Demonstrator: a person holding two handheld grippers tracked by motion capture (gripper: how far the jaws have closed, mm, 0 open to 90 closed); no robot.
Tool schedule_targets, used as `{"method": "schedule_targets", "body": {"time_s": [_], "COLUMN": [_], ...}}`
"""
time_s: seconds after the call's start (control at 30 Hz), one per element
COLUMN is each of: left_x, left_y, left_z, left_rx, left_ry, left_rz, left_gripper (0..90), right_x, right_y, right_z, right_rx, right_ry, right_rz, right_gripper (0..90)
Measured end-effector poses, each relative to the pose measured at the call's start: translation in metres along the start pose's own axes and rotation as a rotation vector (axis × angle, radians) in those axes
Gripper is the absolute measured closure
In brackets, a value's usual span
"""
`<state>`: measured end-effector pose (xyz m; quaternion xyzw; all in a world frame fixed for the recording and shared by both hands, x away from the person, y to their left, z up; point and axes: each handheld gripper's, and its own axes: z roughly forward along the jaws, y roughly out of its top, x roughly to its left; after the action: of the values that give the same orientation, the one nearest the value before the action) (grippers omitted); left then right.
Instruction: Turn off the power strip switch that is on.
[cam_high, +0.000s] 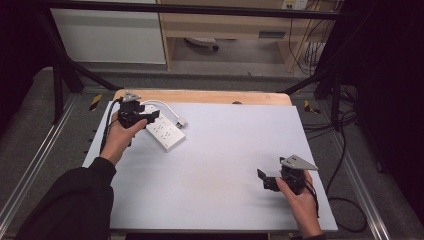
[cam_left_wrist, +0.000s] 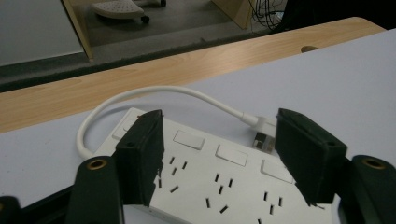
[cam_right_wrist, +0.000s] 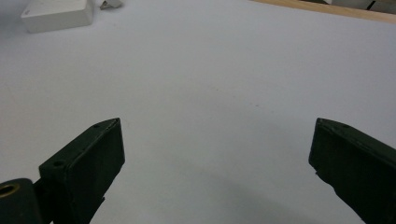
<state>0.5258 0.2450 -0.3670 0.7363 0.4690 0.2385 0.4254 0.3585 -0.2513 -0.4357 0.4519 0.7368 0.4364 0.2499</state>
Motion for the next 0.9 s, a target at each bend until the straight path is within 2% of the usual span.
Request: {"method": "schedule_targets", "body": {"time_s": [0.1,0.7,0.9], "left_x": [0.002,0.005,0.006], "left_y": [0.001,0.013,0.017], "left_z": [-0.002,0.000,0.003], "left_rx": [-0.003,-0.013,-0.039], "left_ry": [0.004,-0.003,0.006], "left_rz": [0.000,0.012,0.023], "left_gripper": [40.3,62.8,70.8], "right_x": [0.000,0.000,0.000], "right_y": [0.000,0.000,0.001], "right_z": [0.000,-0.001,-0.001], "right_rx": [-0.001,-0.007,-0.008], "right_ry": [0.000,0.003,0.004], "right_rz": [0.001,0.008,0.009], "right_gripper": [3.9,3.8,3.9]}}
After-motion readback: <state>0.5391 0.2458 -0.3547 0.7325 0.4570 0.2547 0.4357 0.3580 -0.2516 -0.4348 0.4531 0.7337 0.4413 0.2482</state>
